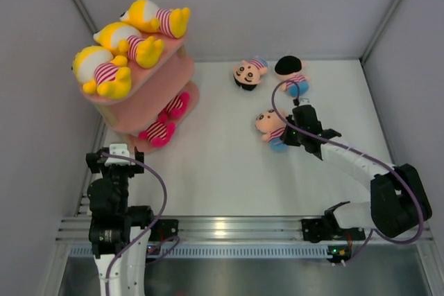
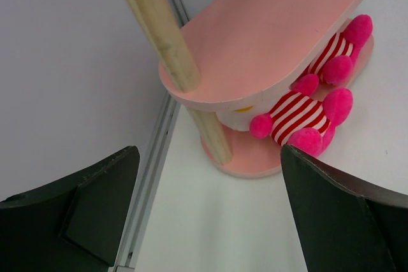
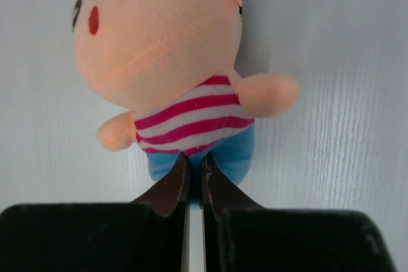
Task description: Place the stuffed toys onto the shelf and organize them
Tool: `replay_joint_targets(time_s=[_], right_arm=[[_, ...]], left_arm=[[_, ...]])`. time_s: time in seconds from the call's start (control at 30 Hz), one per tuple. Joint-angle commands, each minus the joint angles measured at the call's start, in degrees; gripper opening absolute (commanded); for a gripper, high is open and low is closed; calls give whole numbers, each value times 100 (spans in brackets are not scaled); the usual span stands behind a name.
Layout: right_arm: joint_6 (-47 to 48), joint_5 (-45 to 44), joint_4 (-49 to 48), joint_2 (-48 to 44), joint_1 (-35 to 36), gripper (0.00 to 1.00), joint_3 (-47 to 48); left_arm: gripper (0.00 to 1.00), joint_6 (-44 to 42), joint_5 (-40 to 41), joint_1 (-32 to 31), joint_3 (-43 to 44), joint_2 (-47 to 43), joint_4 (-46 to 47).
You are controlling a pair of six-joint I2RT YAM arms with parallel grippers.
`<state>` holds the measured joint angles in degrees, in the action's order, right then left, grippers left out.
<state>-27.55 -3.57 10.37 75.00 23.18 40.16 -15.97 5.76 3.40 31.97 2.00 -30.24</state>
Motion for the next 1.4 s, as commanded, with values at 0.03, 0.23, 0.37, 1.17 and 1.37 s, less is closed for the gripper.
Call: replay_joint_targets(time_s=[0.03, 0.23, 0.37, 1.17, 1.37], right_arm=[[494, -425, 149, -268, 836, 0, 1510], [961, 294, 299, 1197, 1865, 0, 3680], [1076, 611, 448, 2236, 2138, 0, 5069], [786, 1175, -351, 5455, 2103, 15, 8992], [900, 1271, -316, 5139, 2033, 52, 8790]], left_arm=[[99, 85, 295, 56, 11, -86, 106], [99, 76, 241, 56, -6, -94, 71], [99, 94, 250, 56, -6, -95, 71], [99, 67, 206, 64, -68, -103, 71], [99, -11, 40, 64, -112, -103, 71]])
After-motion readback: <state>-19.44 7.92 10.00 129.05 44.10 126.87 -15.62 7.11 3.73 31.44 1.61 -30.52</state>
